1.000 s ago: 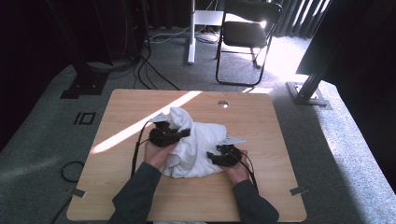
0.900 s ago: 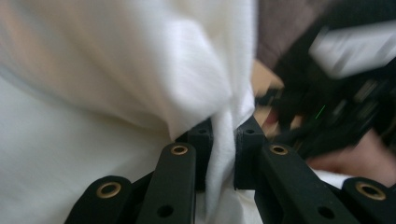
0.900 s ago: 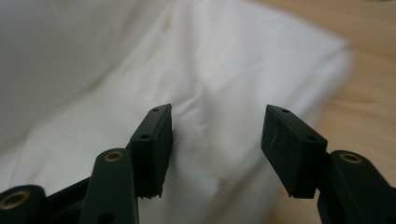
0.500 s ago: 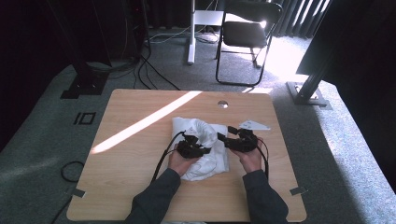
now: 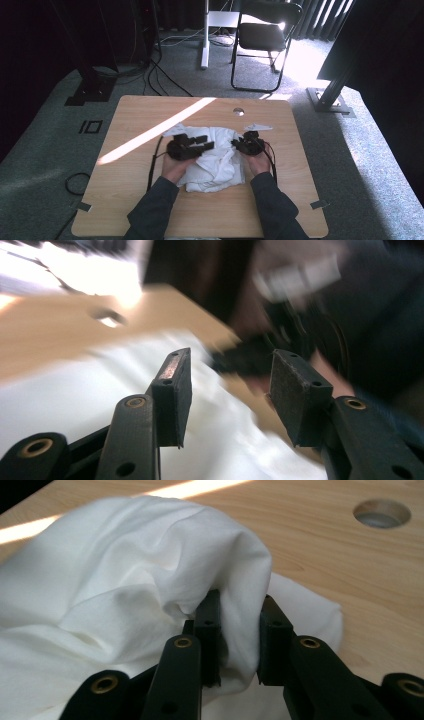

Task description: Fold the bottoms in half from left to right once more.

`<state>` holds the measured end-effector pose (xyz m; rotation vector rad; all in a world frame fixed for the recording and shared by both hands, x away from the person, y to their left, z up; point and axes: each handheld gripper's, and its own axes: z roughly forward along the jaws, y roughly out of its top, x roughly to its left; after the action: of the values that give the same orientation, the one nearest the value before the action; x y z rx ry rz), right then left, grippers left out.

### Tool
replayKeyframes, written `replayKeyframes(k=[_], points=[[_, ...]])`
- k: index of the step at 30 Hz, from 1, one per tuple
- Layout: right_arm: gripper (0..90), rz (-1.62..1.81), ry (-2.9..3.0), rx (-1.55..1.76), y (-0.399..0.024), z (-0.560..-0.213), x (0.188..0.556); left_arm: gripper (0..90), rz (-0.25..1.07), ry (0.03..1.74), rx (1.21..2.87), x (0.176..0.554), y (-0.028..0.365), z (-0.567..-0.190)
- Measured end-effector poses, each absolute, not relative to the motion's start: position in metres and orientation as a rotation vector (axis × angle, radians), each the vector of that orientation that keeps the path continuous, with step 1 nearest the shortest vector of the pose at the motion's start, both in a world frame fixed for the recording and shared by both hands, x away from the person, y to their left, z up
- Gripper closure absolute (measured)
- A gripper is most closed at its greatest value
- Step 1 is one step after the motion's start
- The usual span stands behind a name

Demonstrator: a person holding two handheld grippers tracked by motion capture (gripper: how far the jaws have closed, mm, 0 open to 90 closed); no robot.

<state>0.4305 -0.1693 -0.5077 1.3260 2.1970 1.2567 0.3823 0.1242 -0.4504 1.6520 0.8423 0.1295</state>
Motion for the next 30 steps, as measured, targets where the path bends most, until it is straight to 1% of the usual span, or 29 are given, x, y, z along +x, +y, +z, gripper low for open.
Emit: replayKeyframes(k=[1, 3, 6, 7, 10, 13, 15, 17, 19, 22, 28, 29, 30], points=[[72.1, 1.250, 2.198, 1.339, -0.172, -0.510, 0.431, 55.3, 0.148, 0.894, 1.639, 0.386, 0.133, -0.451], [70.0, 1.240, 2.192, 1.363, -0.177, -0.513, 0.431, 59.5, 0.163, 0.973, 1.691, 0.393, 0.141, -0.459], [60.9, 1.240, 2.179, 1.362, -0.184, -0.511, 0.429, 62.0, 0.174, 1.005, 1.872, 0.403, 0.131, -0.483], [58.6, 1.238, 2.168, 1.362, -0.186, -0.508, 0.427, 62.4, 0.163, 1.006, 1.910, 0.405, 0.126, -0.492], [52.0, 1.233, 2.107, 1.334, -0.193, -0.492, 0.417, 61.7, 0.144, 1.006, 1.929, 0.408, 0.114, -0.508], [47.0, 1.278, 2.059, 1.268, -0.196, -0.471, 0.403, 60.7, 0.203, 1.012, 1.991, 0.408, 0.100, -0.517], [44.9, 1.310, 2.056, 1.201, -0.192, -0.459, 0.393, 60.6, 0.242, 1.016, 2.004, 0.407, 0.095, -0.519], [43.7, 1.310, 2.082, 1.129, -0.183, -0.451, 0.386, 60.7, 0.252, 1.028, 2.007, 0.407, 0.093, -0.520], [43.2, 1.310, 2.135, 1.076, -0.172, -0.450, 0.384, 60.7, 0.281, 1.020, 2.021, 0.405, 0.091, -0.521], [43.3, 1.251, 2.177, 1.049, -0.157, -0.455, 0.390, 60.7, 0.284, 1.025, 2.012, 0.404, 0.090, -0.521], [41.9, 1.087, 2.154, 1.225, -0.147, -0.479, 0.432, 60.7, 0.307, 1.019, 2.015, 0.402, 0.091, -0.523], [46.2, 1.066, 2.182, 1.261, -0.147, -0.485, 0.439, 60.8, 0.312, 1.019, 2.019, 0.402, 0.091, -0.523], [60.9, 1.038, 2.223, 1.266, -0.147, -0.490, 0.445, 60.9, 0.319, 1.023, 2.021, 0.402, 0.090, -0.523]])
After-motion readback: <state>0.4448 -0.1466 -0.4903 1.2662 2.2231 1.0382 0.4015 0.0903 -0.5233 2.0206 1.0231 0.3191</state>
